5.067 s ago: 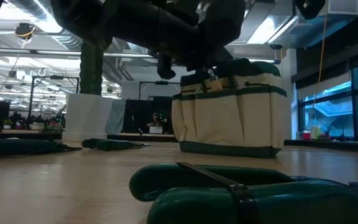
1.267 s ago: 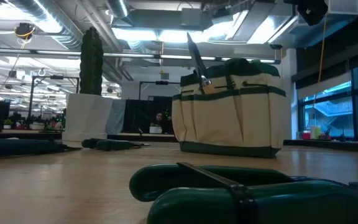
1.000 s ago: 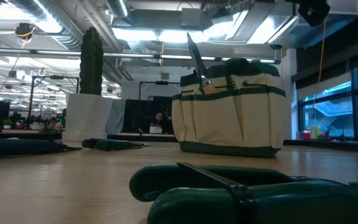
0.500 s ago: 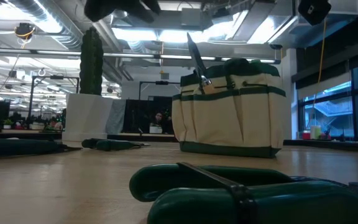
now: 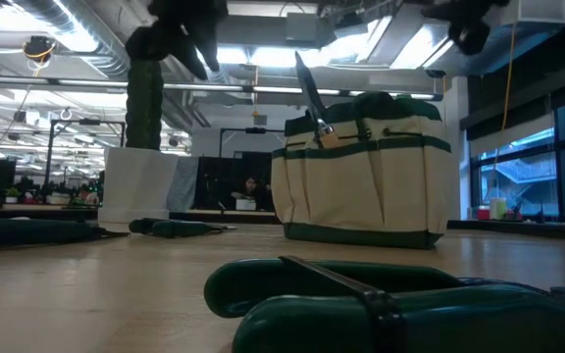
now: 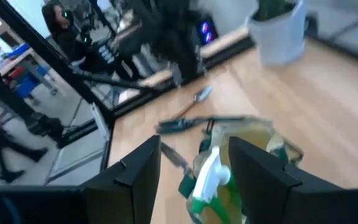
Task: Pick & Place Garden tools in Gardening bag
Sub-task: Adjust the gardening bag on the table
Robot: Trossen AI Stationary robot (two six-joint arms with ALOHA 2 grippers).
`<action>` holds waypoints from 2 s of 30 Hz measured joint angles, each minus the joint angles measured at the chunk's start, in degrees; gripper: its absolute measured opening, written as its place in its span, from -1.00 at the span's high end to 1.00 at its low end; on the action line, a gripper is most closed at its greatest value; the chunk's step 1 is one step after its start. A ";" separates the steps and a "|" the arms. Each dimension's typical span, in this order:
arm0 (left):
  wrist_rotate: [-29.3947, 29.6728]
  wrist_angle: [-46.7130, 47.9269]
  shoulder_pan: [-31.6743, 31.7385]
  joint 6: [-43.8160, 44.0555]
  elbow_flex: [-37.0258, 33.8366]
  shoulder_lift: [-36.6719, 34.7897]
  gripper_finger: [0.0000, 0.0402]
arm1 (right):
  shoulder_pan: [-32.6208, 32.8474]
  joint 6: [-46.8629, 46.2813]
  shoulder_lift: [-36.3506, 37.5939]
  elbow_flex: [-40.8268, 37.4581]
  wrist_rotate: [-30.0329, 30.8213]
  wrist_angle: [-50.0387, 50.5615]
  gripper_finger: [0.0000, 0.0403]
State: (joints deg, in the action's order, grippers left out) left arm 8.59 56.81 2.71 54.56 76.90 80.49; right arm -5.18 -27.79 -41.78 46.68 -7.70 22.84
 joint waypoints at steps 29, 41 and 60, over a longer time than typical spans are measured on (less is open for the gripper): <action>-20.60 -15.73 1.30 -8.26 -9.21 1.44 0.54 | -29.28 2.81 -17.35 0.00 -27.36 7.37 0.04; -16.82 -45.97 1.75 -3.62 -29.15 2.03 0.54 | -21.12 0.12 -17.00 -4.45 -19.10 12.48 0.04; -25.30 -53.36 5.32 -8.32 -21.32 16.09 0.69 | -11.83 -11.89 -17.00 -16.37 -16.49 -6.39 0.04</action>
State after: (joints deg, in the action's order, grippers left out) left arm -16.71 3.44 8.03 46.23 55.58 96.58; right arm -17.01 -39.68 -58.78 30.30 -24.18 16.45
